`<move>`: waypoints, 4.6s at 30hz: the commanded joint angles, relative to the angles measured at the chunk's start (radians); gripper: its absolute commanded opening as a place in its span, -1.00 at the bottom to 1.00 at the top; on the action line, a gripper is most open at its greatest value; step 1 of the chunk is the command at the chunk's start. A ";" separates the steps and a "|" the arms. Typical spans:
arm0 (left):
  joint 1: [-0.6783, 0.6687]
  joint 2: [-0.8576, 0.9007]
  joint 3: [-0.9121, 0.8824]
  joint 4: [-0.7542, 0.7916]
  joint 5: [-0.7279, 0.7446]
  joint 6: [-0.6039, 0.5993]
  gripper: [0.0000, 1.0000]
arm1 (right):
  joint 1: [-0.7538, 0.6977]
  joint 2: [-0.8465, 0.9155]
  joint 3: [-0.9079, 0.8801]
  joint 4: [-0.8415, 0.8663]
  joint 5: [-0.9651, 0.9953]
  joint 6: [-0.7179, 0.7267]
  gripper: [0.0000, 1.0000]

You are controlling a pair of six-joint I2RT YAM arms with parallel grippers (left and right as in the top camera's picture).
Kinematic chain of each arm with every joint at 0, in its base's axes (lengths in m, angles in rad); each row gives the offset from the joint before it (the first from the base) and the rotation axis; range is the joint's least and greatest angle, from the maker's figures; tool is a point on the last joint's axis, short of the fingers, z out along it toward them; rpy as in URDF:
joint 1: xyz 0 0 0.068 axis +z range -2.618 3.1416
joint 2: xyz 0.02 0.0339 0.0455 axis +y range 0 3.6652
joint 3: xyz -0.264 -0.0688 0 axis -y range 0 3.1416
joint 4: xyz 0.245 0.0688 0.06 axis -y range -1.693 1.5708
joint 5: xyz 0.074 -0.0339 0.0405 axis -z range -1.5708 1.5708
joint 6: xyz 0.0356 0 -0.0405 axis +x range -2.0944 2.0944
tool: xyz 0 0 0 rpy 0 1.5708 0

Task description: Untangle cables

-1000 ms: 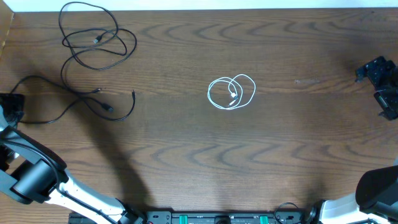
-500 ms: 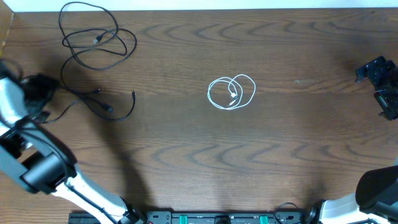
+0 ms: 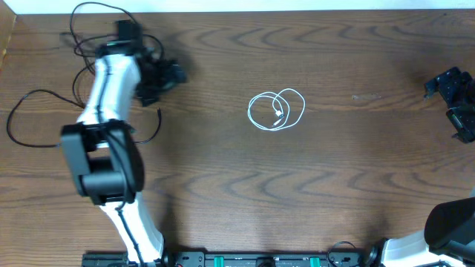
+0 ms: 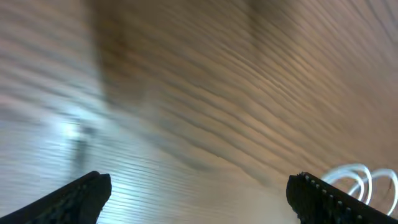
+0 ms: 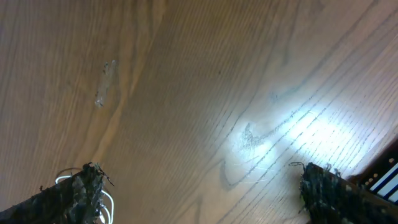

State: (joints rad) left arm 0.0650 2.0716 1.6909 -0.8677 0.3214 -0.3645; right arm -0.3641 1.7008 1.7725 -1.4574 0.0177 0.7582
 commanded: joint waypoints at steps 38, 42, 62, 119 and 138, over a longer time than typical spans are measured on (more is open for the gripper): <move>-0.633 0.129 -0.021 0.058 -0.343 -0.330 -0.09 | 0.001 -0.001 0.000 -0.001 0.005 0.011 0.99; -0.633 0.137 -0.031 0.058 -0.349 -0.334 -0.10 | 0.001 -0.001 0.000 -0.001 0.005 0.011 0.98; -0.632 0.153 -0.051 0.069 -0.360 -0.352 -0.45 | 0.001 -0.001 0.000 -0.001 0.005 0.011 0.98; -0.663 -0.258 -0.069 0.024 -0.349 -0.288 -0.81 | 0.001 -0.001 0.000 -0.001 0.005 0.011 0.98; -0.675 -0.102 -0.069 0.035 -0.274 -0.278 -0.03 | 0.001 -0.001 0.000 -0.001 0.006 0.011 0.99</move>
State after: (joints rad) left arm -0.6060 1.9556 1.6268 -0.8299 0.0360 -0.6537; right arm -0.3641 1.7008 1.7725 -1.4574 0.0177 0.7582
